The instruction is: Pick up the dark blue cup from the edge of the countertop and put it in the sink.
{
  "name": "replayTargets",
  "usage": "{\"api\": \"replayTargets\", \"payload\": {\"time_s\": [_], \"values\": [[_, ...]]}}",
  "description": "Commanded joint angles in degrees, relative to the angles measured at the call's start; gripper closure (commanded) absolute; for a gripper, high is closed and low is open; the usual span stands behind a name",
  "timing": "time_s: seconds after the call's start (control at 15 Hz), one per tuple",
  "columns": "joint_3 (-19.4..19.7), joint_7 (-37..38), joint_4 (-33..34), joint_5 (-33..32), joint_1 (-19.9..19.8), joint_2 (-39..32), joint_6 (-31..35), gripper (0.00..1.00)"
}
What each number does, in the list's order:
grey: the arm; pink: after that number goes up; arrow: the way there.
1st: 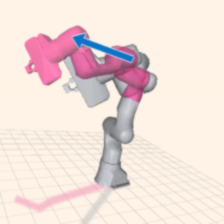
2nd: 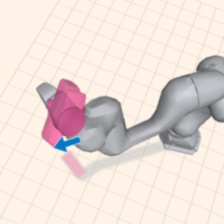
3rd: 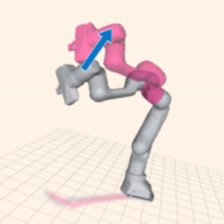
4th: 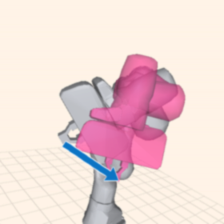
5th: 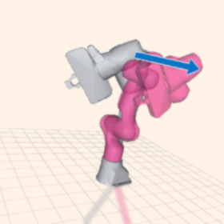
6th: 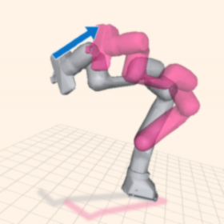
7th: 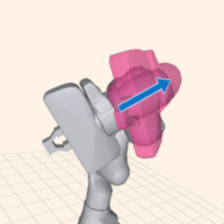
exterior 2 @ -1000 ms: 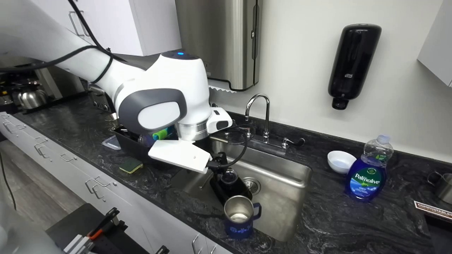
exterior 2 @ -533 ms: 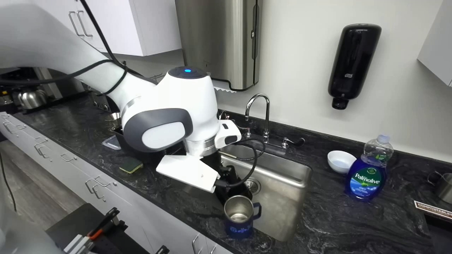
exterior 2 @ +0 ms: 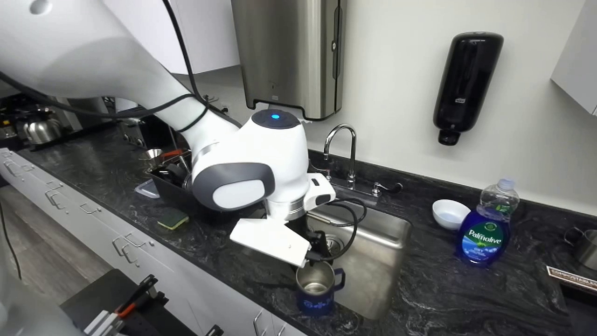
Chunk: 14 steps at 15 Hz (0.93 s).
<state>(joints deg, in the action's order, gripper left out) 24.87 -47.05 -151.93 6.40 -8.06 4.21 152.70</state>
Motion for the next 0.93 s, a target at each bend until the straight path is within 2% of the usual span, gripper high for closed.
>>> {"api": "replayTargets", "payload": {"time_s": [0.0, 0.07, 0.33, 0.4, 0.87], "values": [[-2.76, -4.96, 4.05, 5.19, -1.74, -5.55, 0.97, 0.00], [-0.78, -5.86, 5.08, 6.20, 0.38, -6.78, 0.93, 0.00], [-1.23, -7.62, 8.59, 8.54, -0.10, -11.10, 0.00, 0.00], [-4.90, -5.99, 9.13, 6.77, -4.08, -11.66, -0.43, 0.00], [-7.95, -3.23, 9.98, 4.16, -8.20, -13.42, -2.03, 0.00]]}}
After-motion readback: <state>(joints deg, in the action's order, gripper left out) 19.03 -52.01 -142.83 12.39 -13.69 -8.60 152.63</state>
